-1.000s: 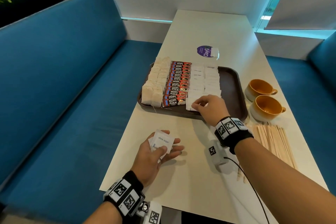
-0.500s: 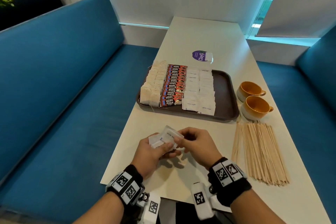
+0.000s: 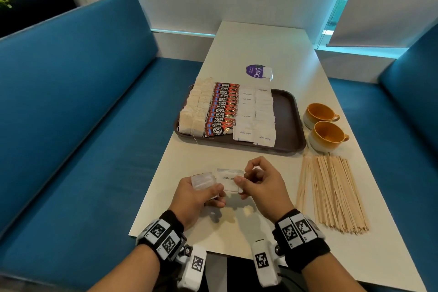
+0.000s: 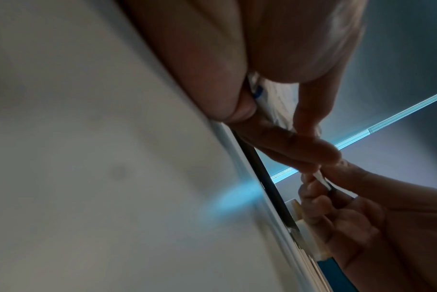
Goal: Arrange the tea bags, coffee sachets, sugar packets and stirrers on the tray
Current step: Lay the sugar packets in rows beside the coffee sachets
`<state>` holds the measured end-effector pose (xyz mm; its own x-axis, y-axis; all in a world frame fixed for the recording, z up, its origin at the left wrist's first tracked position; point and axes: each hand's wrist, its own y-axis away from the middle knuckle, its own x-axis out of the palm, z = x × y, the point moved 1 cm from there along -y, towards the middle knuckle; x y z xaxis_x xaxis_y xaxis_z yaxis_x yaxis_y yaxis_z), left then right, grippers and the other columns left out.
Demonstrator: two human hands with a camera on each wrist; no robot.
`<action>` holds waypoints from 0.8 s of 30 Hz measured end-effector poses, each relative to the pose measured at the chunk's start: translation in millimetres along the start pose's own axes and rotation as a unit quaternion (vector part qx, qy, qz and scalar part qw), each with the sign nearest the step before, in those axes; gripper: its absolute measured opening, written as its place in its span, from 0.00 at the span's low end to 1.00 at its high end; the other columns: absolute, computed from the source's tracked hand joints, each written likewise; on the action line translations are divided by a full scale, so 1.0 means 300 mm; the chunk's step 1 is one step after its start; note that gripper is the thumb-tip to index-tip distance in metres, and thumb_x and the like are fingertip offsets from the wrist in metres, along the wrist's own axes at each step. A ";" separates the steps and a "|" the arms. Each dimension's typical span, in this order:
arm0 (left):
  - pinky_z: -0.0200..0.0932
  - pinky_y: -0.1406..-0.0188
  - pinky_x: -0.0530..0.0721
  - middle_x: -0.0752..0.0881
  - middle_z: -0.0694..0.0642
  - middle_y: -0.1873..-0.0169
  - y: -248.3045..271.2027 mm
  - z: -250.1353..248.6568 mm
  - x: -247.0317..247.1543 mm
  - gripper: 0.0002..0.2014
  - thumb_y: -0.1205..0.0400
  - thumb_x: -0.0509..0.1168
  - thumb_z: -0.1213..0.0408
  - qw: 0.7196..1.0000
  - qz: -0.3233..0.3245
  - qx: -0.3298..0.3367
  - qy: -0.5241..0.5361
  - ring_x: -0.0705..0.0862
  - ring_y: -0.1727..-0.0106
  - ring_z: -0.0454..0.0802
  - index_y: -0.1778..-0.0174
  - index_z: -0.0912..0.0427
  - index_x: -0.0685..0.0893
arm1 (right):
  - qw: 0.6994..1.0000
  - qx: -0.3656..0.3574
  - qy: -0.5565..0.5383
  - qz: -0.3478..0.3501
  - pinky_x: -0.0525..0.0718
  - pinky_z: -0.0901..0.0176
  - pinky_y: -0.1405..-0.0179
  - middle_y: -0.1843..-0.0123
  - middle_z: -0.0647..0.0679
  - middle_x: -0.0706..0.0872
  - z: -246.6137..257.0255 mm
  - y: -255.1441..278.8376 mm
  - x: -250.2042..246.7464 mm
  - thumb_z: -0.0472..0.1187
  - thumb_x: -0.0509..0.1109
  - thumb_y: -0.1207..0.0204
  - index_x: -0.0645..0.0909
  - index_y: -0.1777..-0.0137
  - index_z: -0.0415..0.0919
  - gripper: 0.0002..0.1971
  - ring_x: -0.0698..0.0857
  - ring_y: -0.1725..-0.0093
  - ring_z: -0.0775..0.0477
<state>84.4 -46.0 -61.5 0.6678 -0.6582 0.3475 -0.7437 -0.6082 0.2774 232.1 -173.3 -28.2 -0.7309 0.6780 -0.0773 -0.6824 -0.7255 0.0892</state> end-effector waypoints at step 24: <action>0.57 0.31 0.86 0.88 0.72 0.38 -0.028 0.025 -0.019 0.19 0.11 0.54 0.83 0.998 0.012 0.036 0.052 0.88 0.34 0.69 0.26 0.68 0.77 | 0.955 0.036 0.289 -0.046 0.83 0.69 0.51 0.55 0.53 0.90 0.061 -0.409 -0.302 0.38 0.79 0.22 0.91 0.51 0.50 0.05 0.86 0.54 0.58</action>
<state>87.2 -40.5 -72.4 0.6400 -0.6254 0.4463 -0.7532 -0.6255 0.2035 382.1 -143.5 -14.1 -0.5616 0.5455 -0.6221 -0.7574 -0.6417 0.1210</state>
